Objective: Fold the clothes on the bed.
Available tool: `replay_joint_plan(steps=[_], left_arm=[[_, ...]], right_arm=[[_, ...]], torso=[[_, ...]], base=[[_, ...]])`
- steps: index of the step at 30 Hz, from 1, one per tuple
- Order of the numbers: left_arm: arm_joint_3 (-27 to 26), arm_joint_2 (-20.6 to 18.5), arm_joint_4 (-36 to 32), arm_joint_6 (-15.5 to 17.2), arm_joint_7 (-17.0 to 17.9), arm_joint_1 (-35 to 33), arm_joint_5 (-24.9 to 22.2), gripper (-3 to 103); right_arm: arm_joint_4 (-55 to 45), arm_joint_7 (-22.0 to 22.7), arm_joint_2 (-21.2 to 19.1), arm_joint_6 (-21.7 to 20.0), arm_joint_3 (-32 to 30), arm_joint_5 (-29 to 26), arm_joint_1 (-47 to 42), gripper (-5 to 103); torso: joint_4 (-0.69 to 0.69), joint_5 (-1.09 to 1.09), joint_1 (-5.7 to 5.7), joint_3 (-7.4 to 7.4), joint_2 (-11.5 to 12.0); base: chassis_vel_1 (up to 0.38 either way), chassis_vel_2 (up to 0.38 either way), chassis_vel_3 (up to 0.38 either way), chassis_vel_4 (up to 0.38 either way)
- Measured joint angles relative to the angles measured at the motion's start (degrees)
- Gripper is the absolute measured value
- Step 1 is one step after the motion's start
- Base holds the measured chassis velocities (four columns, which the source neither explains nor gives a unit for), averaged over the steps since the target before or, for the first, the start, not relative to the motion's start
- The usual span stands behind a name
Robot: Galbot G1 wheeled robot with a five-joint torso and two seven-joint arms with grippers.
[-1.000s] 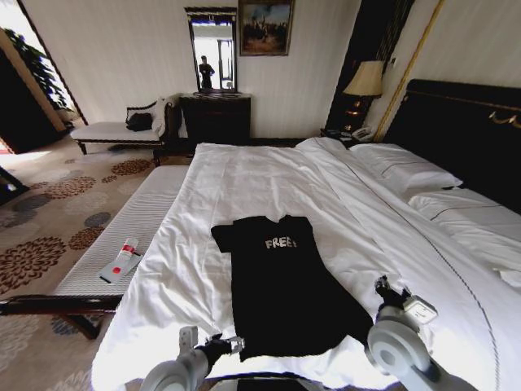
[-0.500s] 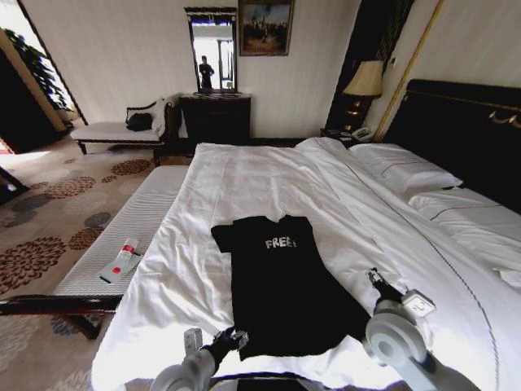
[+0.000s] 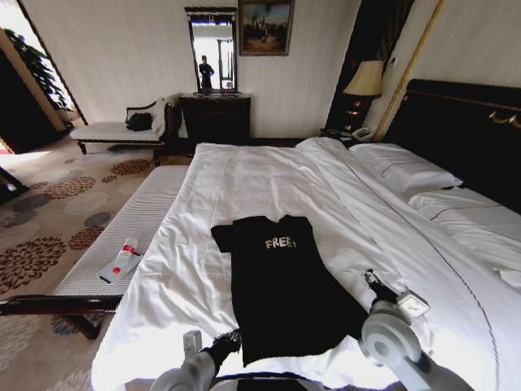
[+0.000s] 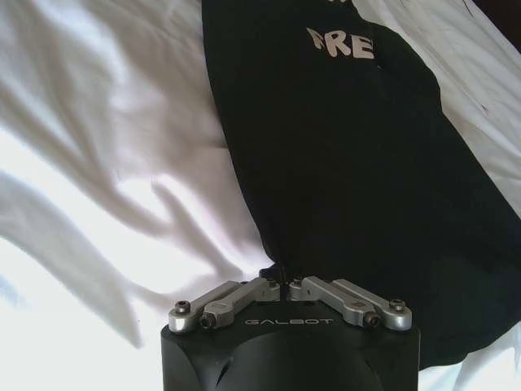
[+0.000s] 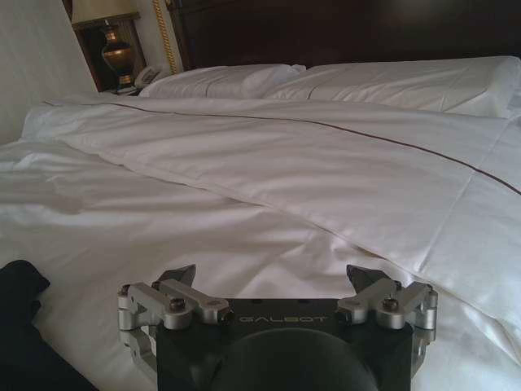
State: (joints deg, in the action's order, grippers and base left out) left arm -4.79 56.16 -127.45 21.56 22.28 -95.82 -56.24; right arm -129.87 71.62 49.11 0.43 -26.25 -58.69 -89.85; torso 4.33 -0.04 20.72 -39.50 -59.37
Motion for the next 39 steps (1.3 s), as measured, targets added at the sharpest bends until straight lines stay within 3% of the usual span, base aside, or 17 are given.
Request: replay_joint_plan(steps=[11, 15, 19, 28, 32, 39], left_arm=[[-9.3, -4.0, -0.9, 0.4, 0.8, -5.6, -0.9, 0], [-14.6, -5.0, -2.7, 0.7, 1.1, -9.0, -2.3, 0], [-16.5, -4.6, -3.6, 0.8, 1.2, -11.7, -1.9, 0], [-19.0, -3.2, -6.1, 0.8, 1.4, -16.0, -1.3, 0], [-20.3, -3.4, -7.9, 1.2, 1.9, -18.6, -0.6, 0], [-19.8, -3.4, -6.2, 0.7, 2.9, -16.9, 0.0, 0]], right_arm=[[3.3, -2.5, 0.7, 0.6, 5.6, -0.3, 7.8, 100], [5.2, -3.6, 1.2, 1.0, 9.2, -4.7, 14.5, 100], [7.0, -3.7, 1.5, 0.5, 10.8, -7.3, 18.8, 100], [13.0, -6.6, 1.3, -0.1, 12.3, -7.8, 23.9, 100], [17.8, -9.8, 1.5, -1.0, 13.3, -10.3, 27.7, 100], [21.9, -13.9, 1.9, -2.6, 14.5, -15.0, 31.7, 100]], torso=[[0.01, -0.02, 0.0, 0.0, 0.0], [0.0, -0.01, 0.0, 0.0, 0.0], [-0.02, -0.01, 0.0, 0.0, 0.0], [0.01, 0.01, 0.0, 0.0, 0.0], [0.0, 0.01, 0.0, 0.0, 0.0], [-0.01, 0.0, 0.0, -0.01, 0.0]], base=[[0.0, 0.0, 0.0, 0.0], [0.0, 0.0, 0.0, 0.0], [0.0, 0.0, 0.0, 0.0], [0.0, 0.0, 0.0, 0.0], [0.0, 0.0, 0.0, 0.0], [0.0, 0.0, 0.0, 0.0]])
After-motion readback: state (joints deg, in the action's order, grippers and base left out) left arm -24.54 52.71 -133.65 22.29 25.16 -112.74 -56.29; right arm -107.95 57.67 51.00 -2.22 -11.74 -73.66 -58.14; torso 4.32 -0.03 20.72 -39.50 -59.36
